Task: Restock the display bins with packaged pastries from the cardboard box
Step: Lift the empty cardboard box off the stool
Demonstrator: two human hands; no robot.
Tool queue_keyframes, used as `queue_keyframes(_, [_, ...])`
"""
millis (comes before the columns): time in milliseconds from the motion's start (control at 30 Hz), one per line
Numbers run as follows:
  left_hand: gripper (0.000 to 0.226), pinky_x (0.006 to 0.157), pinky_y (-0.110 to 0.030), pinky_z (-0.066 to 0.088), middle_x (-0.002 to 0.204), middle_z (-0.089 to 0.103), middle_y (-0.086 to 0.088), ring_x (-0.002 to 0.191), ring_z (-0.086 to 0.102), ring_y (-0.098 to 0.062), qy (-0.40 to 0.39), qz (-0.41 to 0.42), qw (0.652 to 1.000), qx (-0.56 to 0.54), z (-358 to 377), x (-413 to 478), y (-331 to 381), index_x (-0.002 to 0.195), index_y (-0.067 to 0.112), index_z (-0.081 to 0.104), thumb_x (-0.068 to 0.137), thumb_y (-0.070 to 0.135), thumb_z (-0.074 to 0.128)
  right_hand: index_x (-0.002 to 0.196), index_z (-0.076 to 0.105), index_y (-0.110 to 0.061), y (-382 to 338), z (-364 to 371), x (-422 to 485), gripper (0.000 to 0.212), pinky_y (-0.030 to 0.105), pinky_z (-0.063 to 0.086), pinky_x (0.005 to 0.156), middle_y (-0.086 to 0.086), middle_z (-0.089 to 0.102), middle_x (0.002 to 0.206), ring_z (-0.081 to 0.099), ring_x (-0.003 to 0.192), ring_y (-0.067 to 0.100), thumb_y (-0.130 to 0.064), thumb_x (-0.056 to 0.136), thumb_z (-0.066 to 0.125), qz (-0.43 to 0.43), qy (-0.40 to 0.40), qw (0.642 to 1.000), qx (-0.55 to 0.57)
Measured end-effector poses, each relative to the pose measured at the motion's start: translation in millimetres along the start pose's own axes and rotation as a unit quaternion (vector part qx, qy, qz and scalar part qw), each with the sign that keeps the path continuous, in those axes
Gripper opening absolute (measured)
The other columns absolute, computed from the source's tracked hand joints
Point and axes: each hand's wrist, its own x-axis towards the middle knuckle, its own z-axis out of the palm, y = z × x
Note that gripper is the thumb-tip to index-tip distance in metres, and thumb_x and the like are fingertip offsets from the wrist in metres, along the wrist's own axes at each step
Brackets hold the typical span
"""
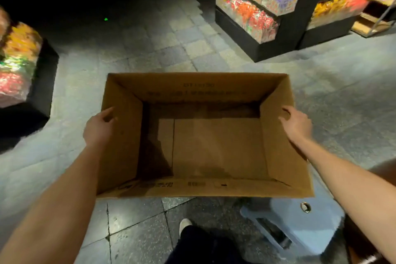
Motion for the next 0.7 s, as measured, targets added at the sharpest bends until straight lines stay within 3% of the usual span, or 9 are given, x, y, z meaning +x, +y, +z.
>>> queue_keyframes(133, [0.044,0.097,-0.042,0.045,0.137,0.059,-0.005,0.119,0.057,-0.030,0.037,-0.067,0.997,-0.002,-44,0,-54,0.135,0.041,0.055,0.094,0.026,0.055,0.135,0.055,-0.017,-72,30,1,0.041,0.046,0.049,0.094,0.011,0.062,0.130,0.057,0.119,0.033,-0.025,0.095,0.061,-0.078,-0.033,0.996,0.016])
queue_keyframes(300, [0.040,0.094,-0.041,0.046,0.140,0.056,-0.004,0.122,0.056,-0.028,0.066,-0.147,0.987,0.001,-101,15,-148,0.135,0.039,0.056,0.096,0.032,0.057,0.137,0.052,-0.018,-188,82,-10,0.043,0.046,0.046,0.098,0.013,0.060,0.131,0.056,0.118,0.034,-0.028,0.096,0.059,-0.140,-0.083,0.986,0.021])
queue_keyframes(500, [0.039,0.074,-0.027,0.044,0.138,0.058,-0.004,0.113,0.061,-0.025,0.087,-0.204,0.975,-0.032,-176,55,-277,0.135,0.036,0.056,0.097,0.035,0.059,0.139,0.051,-0.018,-355,147,-35,0.045,0.046,0.045,0.102,0.014,0.057,0.136,0.054,0.121,0.035,-0.027,0.096,0.059,-0.185,-0.134,0.974,-0.006])
queue_keyframes(633, [0.040,0.073,-0.028,0.049,0.138,0.058,-0.007,0.095,0.064,-0.019,0.111,-0.229,0.966,-0.050,-240,90,-357,0.136,0.033,0.056,0.097,0.032,0.060,0.138,0.051,-0.023,-468,199,-67,0.044,0.046,0.046,0.100,0.013,0.058,0.134,0.055,0.120,0.035,-0.029,0.095,0.058,-0.218,-0.143,0.965,-0.019])
queue_keyframes(700, [0.041,0.078,-0.033,0.050,0.137,0.059,-0.008,0.100,0.065,-0.023,0.122,-0.234,0.964,-0.025,-273,110,-390,0.137,0.034,0.055,0.096,0.034,0.059,0.138,0.051,-0.024,-520,223,-83,0.044,0.045,0.045,0.099,0.012,0.058,0.134,0.054,0.121,0.034,-0.032,0.095,0.058,-0.227,-0.148,0.962,-0.014])
